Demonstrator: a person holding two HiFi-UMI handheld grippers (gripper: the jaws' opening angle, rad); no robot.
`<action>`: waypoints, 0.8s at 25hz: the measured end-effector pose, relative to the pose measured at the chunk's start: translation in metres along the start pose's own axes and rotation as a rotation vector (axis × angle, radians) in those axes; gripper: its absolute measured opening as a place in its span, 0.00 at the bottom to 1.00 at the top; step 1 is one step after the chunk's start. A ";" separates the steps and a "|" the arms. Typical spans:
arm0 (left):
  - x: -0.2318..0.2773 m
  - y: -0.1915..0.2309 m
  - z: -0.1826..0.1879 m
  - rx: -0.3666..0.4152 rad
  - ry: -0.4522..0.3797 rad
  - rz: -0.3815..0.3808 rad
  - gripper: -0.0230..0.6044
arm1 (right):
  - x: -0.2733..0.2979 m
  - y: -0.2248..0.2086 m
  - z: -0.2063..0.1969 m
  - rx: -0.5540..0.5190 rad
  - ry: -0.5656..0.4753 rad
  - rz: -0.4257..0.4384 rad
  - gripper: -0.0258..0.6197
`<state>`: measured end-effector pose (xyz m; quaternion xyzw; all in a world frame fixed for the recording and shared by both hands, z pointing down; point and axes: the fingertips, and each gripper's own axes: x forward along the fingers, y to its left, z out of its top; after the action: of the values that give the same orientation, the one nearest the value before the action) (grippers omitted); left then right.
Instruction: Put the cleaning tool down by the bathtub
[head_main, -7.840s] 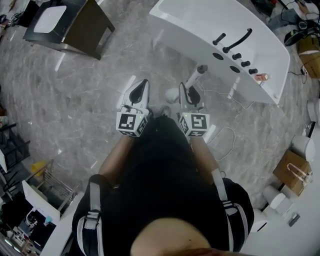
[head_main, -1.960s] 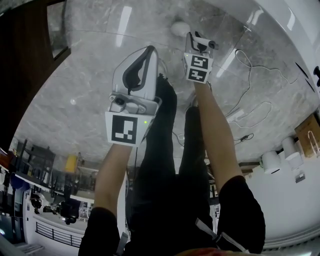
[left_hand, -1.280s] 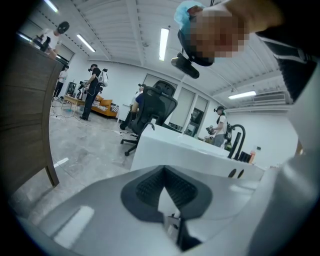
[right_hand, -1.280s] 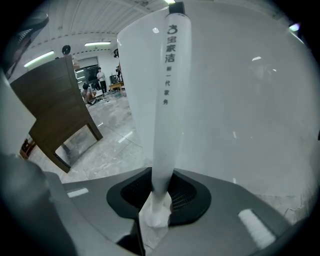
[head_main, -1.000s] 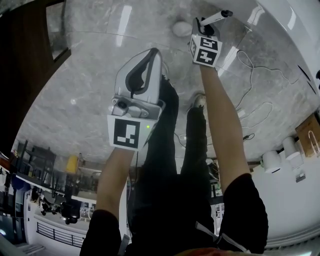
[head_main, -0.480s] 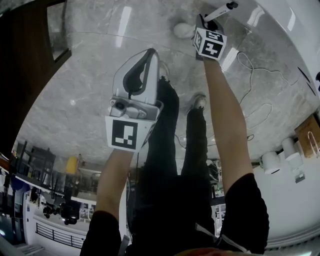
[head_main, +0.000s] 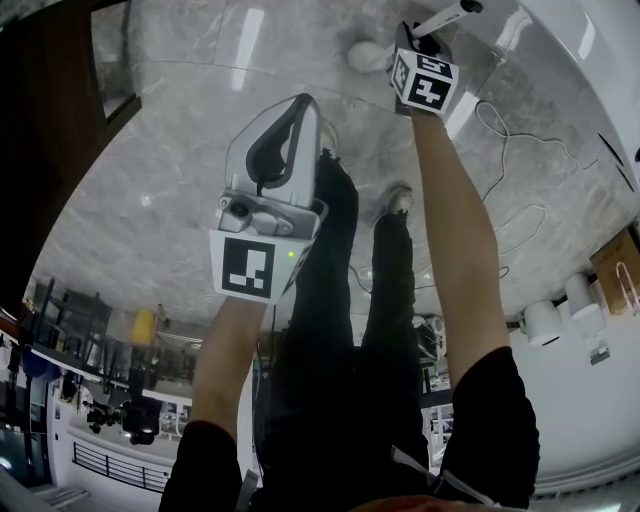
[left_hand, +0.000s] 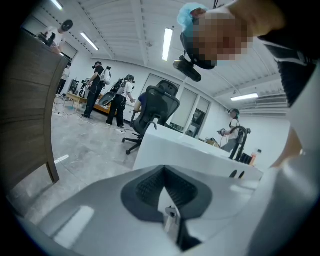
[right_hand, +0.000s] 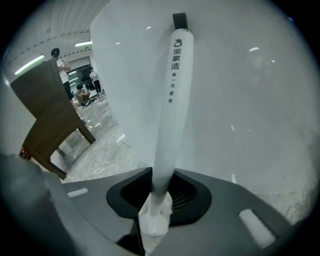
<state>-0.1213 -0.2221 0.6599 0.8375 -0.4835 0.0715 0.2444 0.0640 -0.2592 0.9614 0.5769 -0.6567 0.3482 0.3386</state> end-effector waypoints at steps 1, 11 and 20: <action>0.000 0.000 0.000 -0.001 0.000 0.000 0.05 | 0.000 0.000 0.000 -0.004 -0.001 0.002 0.18; -0.003 0.000 0.004 -0.003 -0.001 0.013 0.05 | -0.005 -0.004 0.001 0.007 0.013 0.000 0.24; -0.011 -0.009 0.014 0.009 -0.014 0.010 0.05 | -0.022 -0.001 0.002 -0.001 0.014 0.005 0.28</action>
<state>-0.1208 -0.2170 0.6405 0.8368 -0.4888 0.0692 0.2368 0.0676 -0.2496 0.9420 0.5726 -0.6561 0.3525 0.3426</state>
